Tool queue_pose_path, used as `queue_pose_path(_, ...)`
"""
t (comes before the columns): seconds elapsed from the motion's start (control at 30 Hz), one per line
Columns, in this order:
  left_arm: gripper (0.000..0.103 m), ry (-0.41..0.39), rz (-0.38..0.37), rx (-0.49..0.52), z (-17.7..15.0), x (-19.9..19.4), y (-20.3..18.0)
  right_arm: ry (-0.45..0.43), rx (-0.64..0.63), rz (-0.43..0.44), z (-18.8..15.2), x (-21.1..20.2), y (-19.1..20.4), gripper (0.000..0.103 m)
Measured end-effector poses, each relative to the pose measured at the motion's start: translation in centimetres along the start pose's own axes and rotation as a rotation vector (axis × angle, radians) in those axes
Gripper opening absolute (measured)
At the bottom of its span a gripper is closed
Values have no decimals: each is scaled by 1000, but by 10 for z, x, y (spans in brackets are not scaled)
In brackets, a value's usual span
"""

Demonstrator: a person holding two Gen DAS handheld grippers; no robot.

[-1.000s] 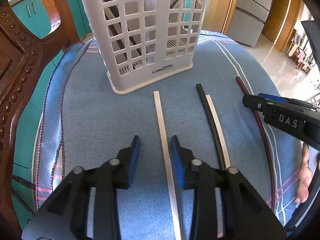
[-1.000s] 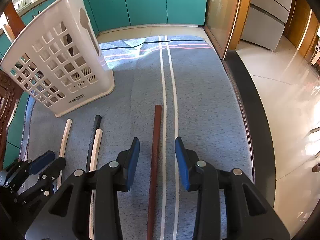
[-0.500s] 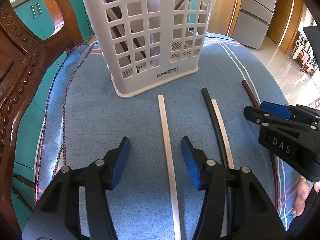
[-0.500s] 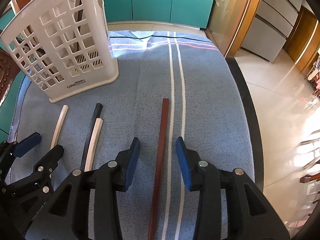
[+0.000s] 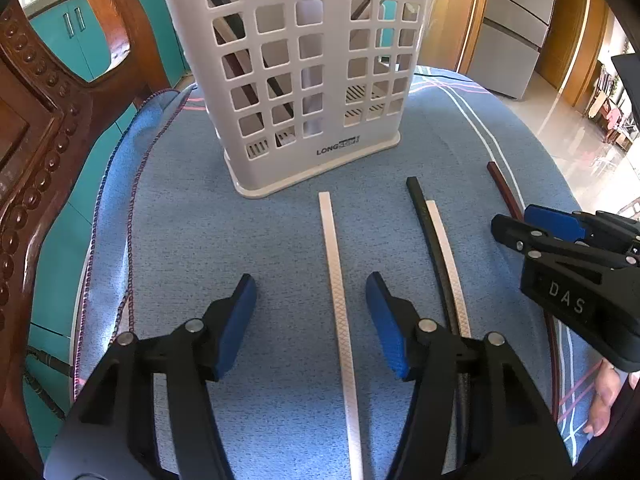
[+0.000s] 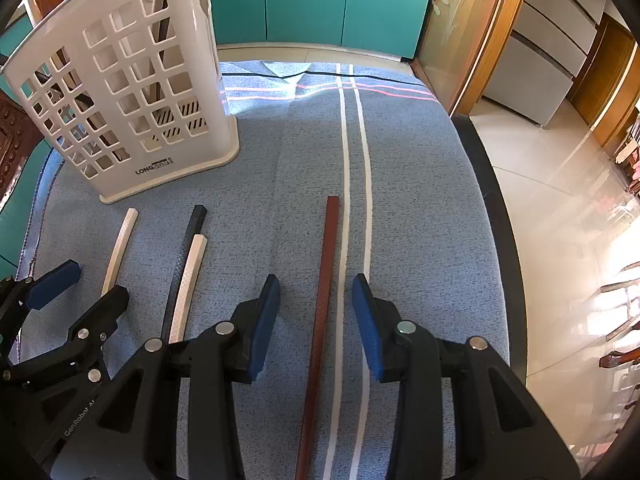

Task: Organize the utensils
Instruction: 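Close the left tool on the white chopstick while the right tool closes on the dark red one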

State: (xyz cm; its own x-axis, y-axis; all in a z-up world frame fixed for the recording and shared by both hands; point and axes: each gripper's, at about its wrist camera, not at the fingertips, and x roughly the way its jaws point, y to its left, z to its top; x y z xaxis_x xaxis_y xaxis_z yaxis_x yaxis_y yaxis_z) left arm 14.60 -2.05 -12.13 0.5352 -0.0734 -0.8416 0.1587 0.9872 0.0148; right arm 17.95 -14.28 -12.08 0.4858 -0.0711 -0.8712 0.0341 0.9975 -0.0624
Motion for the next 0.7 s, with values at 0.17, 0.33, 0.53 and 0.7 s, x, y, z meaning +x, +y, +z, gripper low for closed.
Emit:
queue_pose_path(0.17,58,0,0,0,0,0,-1,-2,-3,-1,-3,-4,2,39)
queue_pose_path(0.33,58,-1,0,-1,1,1,-1,-4,1,11,-4,-5,1,39)
queue_pose_path(0.53,58,0,0,1,1,1,-1,-5,16,18,-4,-4,0,39)
queue_pose_path(0.7,58,-1,1,2,2,1,-2,-6,18,20,-3,-4,0,39)
